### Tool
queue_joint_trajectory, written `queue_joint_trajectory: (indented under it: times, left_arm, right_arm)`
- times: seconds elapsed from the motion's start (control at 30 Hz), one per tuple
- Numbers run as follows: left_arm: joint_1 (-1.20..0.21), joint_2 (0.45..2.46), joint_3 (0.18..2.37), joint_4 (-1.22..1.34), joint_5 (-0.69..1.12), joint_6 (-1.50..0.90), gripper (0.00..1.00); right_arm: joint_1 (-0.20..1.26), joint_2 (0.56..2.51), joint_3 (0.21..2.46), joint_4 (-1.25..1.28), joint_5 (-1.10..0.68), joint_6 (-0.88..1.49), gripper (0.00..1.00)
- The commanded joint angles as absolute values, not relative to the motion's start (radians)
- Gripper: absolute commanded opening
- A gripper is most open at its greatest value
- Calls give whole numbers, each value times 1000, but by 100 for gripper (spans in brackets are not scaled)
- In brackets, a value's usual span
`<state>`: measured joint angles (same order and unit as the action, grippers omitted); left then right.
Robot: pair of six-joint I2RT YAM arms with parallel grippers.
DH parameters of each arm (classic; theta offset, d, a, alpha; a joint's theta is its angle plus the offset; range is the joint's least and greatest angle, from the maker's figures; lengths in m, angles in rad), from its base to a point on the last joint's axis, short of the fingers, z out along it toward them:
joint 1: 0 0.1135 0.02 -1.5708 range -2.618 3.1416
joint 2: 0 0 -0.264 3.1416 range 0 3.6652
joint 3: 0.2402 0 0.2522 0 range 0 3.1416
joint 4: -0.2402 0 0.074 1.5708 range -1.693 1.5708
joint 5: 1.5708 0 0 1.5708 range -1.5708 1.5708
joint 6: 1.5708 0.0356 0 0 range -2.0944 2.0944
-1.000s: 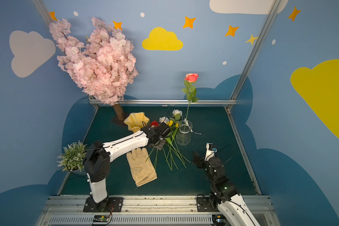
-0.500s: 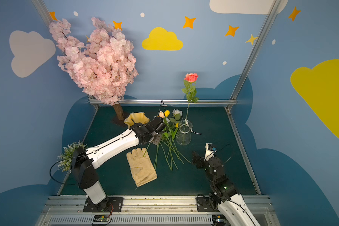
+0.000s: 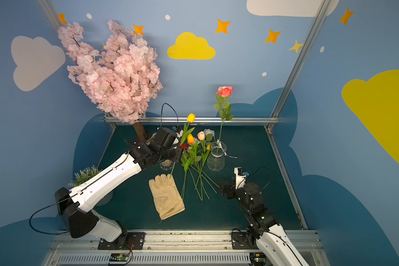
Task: Arrange the flowers in different vases according to their variety
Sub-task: Pick up the flower at the center of the board, then insert the flower into the vase.
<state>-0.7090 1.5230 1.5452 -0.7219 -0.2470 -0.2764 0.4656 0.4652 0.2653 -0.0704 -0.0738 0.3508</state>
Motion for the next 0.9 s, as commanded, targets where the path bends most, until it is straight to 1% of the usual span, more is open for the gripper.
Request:
queue_joint_trajectory:
  times: [0.0, 0.13, 0.2, 0.43, 0.53, 0.63, 0.87]
  left_arm:
    - [-708, 1537, 1613, -825, -333, -292, 3]
    - [-632, 1469, 1550, -763, -276, -332, 3]
    - [-607, 1453, 1560, -754, -276, -331, 3]
    - [-502, 1509, 1771, -803, -322, -291, 3]
    - [-463, 1546, 1817, -784, -326, -282, 3]
    - [-451, 1563, 1794, -681, -319, -255, 3]
    - [-435, 1583, 1696, -350, -329, -159, 3]
  right_arm:
    - [464, 485, 270, -29, -114, 337, 94]
    - [465, 509, 274, -15, -122, 337, 94]
    - [466, 524, 275, -11, -130, 337, 94]
    - [467, 577, 287, 2, -150, 339, 93]
    - [468, 599, 296, -3, -153, 339, 93]
    - [468, 614, 301, 0, -155, 339, 93]
    - [469, 643, 311, -3, -166, 339, 93]
